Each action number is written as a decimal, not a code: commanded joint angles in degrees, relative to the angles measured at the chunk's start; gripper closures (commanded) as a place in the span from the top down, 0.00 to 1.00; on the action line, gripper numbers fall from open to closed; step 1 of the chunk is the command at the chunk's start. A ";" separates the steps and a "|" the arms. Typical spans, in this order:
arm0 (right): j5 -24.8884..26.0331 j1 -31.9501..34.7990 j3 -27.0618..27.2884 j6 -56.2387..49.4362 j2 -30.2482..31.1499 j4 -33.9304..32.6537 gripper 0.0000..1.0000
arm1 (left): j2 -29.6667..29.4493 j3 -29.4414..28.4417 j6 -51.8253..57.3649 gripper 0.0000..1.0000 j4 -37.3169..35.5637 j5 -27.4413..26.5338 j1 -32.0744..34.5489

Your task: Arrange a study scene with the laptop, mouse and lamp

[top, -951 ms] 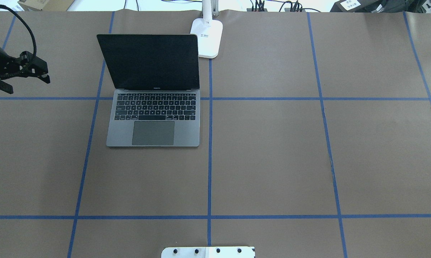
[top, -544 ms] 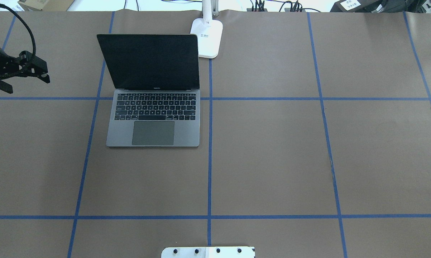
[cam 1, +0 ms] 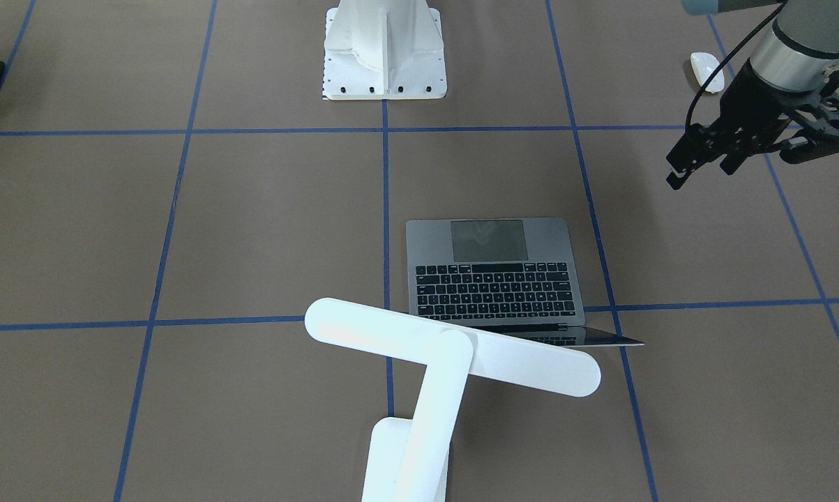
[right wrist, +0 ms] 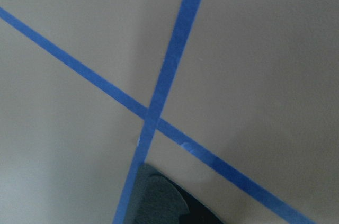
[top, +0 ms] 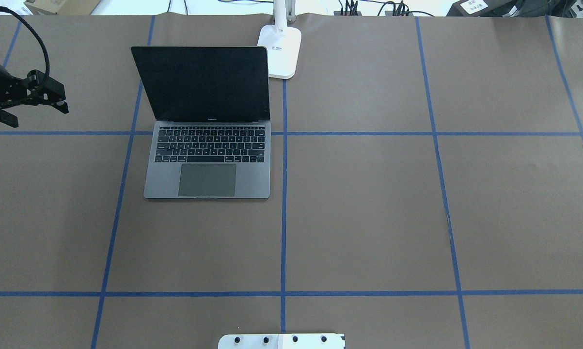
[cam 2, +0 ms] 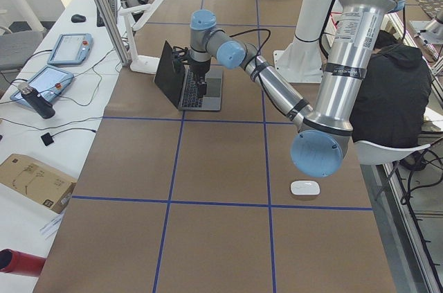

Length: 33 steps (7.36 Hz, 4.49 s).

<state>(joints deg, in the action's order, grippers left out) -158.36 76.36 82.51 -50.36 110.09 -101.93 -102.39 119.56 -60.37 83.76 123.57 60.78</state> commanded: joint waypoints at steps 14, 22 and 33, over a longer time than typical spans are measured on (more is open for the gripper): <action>-2.48 -13.41 33.49 73.52 -25.80 -11.36 0.00 | -0.18 -4.34 0.25 1.00 0.70 0.53 -0.49; 7.88 -23.72 24.47 108.80 -41.89 -11.27 0.00 | -0.18 -6.10 0.60 1.00 1.14 0.35 -0.58; 15.62 -31.53 -8.24 117.94 -60.34 27.40 0.00 | -1.31 -10.39 0.60 1.00 2.80 0.26 -0.66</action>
<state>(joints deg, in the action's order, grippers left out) -144.34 45.88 74.86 67.50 51.27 -74.83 -103.36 110.65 -59.79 85.68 123.84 60.26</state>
